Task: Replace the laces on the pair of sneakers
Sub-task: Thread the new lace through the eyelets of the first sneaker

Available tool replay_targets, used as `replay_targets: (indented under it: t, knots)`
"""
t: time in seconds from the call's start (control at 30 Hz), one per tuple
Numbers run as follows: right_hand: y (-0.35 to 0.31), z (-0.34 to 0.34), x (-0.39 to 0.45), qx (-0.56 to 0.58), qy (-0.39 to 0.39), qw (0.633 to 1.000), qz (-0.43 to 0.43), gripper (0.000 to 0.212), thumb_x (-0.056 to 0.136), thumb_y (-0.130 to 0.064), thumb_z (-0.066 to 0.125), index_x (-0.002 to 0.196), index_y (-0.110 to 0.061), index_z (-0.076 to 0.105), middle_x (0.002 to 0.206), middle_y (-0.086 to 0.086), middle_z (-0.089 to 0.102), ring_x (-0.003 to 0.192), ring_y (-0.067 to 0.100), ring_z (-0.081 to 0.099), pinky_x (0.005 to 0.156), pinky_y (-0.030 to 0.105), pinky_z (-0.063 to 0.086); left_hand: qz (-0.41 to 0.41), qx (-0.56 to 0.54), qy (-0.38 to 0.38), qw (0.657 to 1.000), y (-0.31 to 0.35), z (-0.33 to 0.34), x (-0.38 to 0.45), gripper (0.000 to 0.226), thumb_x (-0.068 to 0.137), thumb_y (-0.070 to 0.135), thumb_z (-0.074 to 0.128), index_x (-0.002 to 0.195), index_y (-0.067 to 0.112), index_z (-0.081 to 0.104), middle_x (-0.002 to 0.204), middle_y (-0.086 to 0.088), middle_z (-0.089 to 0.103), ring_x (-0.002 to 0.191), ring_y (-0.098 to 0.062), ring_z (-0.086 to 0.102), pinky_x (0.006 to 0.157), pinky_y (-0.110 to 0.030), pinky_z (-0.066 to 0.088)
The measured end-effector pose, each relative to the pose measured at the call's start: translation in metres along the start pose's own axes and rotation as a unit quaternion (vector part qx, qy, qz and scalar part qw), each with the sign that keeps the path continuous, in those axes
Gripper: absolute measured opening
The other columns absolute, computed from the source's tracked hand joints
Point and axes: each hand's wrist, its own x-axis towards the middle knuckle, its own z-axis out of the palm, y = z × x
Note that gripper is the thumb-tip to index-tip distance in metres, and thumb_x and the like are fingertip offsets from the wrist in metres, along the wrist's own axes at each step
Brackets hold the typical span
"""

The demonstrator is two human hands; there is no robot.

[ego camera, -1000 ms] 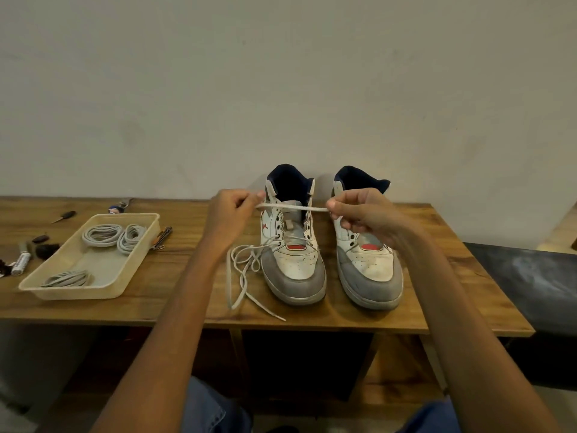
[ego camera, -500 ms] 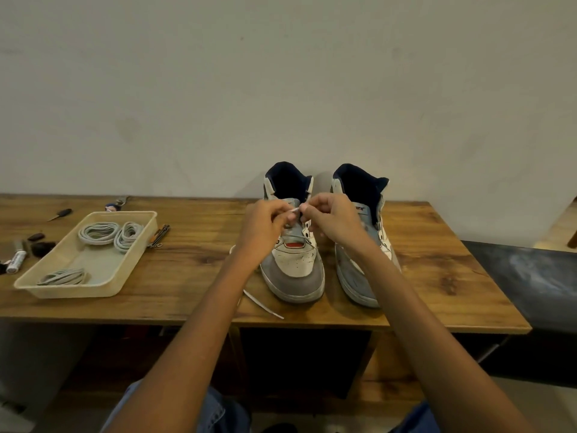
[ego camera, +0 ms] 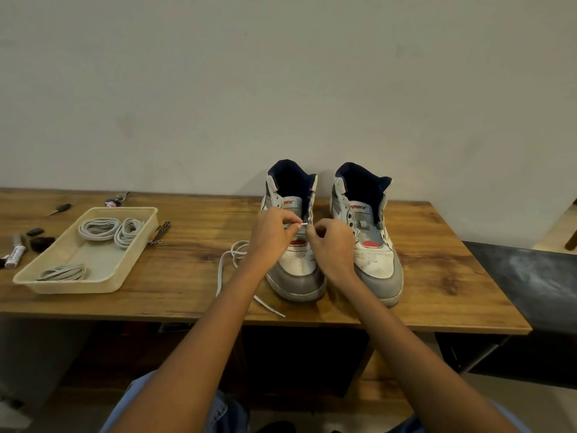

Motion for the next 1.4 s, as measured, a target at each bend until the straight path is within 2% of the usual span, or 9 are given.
replay_targets:
  t: [0.17, 0.37, 0.47, 0.6, 0.73, 0.93, 1.07, 1.27, 1.4]
  knots:
    - [0.005, -0.006, 0.003, 0.098, -0.015, 0.993, 0.056, 0.017, 0.090, -0.016, 0.059, 0.090, -0.006, 0.073, 0.073, -0.002, 0.064, 0.063, 0.001, 0.053, 0.058, 0.011, 0.040, -0.003, 0.053, -0.031, 0.998, -0.002, 0.009, 0.002, 0.017, 0.089, 0.017, 0.061, 0.101, 0.012, 0.072, 0.101, -0.005, 0.071, 0.092, -0.015, 0.064, 0.079, -0.023, 0.049]
    - [0.008, -0.006, 0.006, 0.110, -0.027, 0.991, 0.066, 0.017, 0.090, -0.015, 0.059, 0.092, -0.006, 0.073, 0.073, -0.004, 0.062, 0.066, 0.002, 0.055, 0.060, 0.014, 0.044, -0.010, 0.039, -0.051, 0.998, -0.003, 0.010, 0.003, 0.017, 0.088, 0.017, 0.062, 0.102, 0.014, 0.072, 0.101, -0.004, 0.070, 0.093, -0.014, 0.063, 0.079, -0.021, 0.046]
    - [0.009, -0.006, 0.007, 0.110, -0.028, 0.991, 0.068, 0.017, 0.090, -0.016, 0.060, 0.093, -0.007, 0.073, 0.077, -0.002, 0.065, 0.067, 0.003, 0.055, 0.066, 0.019, 0.049, -0.010, 0.031, -0.060, 0.998, -0.004, 0.008, 0.003, 0.018, 0.087, 0.017, 0.062, 0.103, 0.013, 0.072, 0.101, -0.004, 0.070, 0.093, -0.013, 0.063, 0.079, -0.020, 0.045]
    - [0.009, -0.006, 0.007, 0.109, -0.026, 0.992, 0.061, 0.016, 0.089, -0.016, 0.060, 0.091, -0.007, 0.073, 0.077, -0.001, 0.066, 0.066, 0.002, 0.055, 0.065, 0.019, 0.047, -0.009, 0.049, -0.045, 0.998, -0.004, 0.011, 0.002, 0.018, 0.089, 0.019, 0.062, 0.103, 0.015, 0.071, 0.101, -0.003, 0.070, 0.093, -0.013, 0.063, 0.078, -0.021, 0.047]
    - [0.010, -0.006, 0.008, 0.109, -0.034, 0.991, 0.067, 0.016, 0.090, -0.017, 0.061, 0.092, -0.007, 0.073, 0.080, 0.002, 0.068, 0.069, 0.005, 0.057, 0.069, 0.025, 0.051, 0.005, 0.067, -0.036, 0.997, -0.003, 0.013, 0.001, 0.019, 0.089, 0.021, 0.061, 0.104, 0.016, 0.071, 0.102, -0.002, 0.070, 0.094, -0.012, 0.063, 0.077, -0.019, 0.045]
    - [0.010, -0.011, 0.011, 0.129, -0.075, 0.985, 0.084, 0.016, 0.091, -0.019, 0.061, 0.091, -0.009, 0.073, 0.079, 0.002, 0.068, 0.069, 0.009, 0.060, 0.063, 0.021, 0.051, -0.010, 0.020, -0.076, 0.997, -0.007, 0.005, 0.004, 0.020, 0.088, 0.018, 0.062, 0.105, 0.015, 0.071, 0.104, -0.002, 0.070, 0.096, -0.012, 0.062, 0.077, -0.020, 0.045]
    - [0.008, -0.011, 0.011, 0.131, -0.075, 0.984, 0.092, 0.015, 0.090, -0.018, 0.061, 0.090, -0.008, 0.073, 0.074, -0.002, 0.065, 0.065, 0.008, 0.059, 0.053, 0.014, 0.043, -0.017, 0.021, -0.092, 0.995, -0.007, 0.002, 0.006, 0.019, 0.088, 0.019, 0.062, 0.104, 0.014, 0.071, 0.103, -0.003, 0.070, 0.093, -0.013, 0.063, 0.079, -0.024, 0.048]
    - [0.008, -0.011, 0.010, 0.126, -0.066, 0.986, 0.089, 0.015, 0.090, -0.018, 0.061, 0.091, -0.009, 0.073, 0.075, -0.002, 0.065, 0.069, 0.010, 0.061, 0.063, 0.022, 0.052, -0.007, 0.048, -0.090, 0.995, -0.005, -0.001, 0.005, 0.019, 0.088, 0.021, 0.062, 0.104, 0.016, 0.071, 0.104, -0.001, 0.070, 0.094, -0.012, 0.062, 0.076, -0.022, 0.046]
    - [0.008, -0.011, 0.011, 0.129, -0.074, 0.985, 0.091, 0.015, 0.090, -0.018, 0.061, 0.092, -0.008, 0.073, 0.080, 0.001, 0.067, 0.071, 0.012, 0.062, 0.061, 0.018, 0.050, -0.001, 0.058, -0.071, 0.996, -0.004, 0.002, 0.002, 0.020, 0.088, 0.023, 0.062, 0.105, 0.017, 0.071, 0.103, 0.000, 0.070, 0.093, -0.011, 0.062, 0.076, -0.021, 0.047]
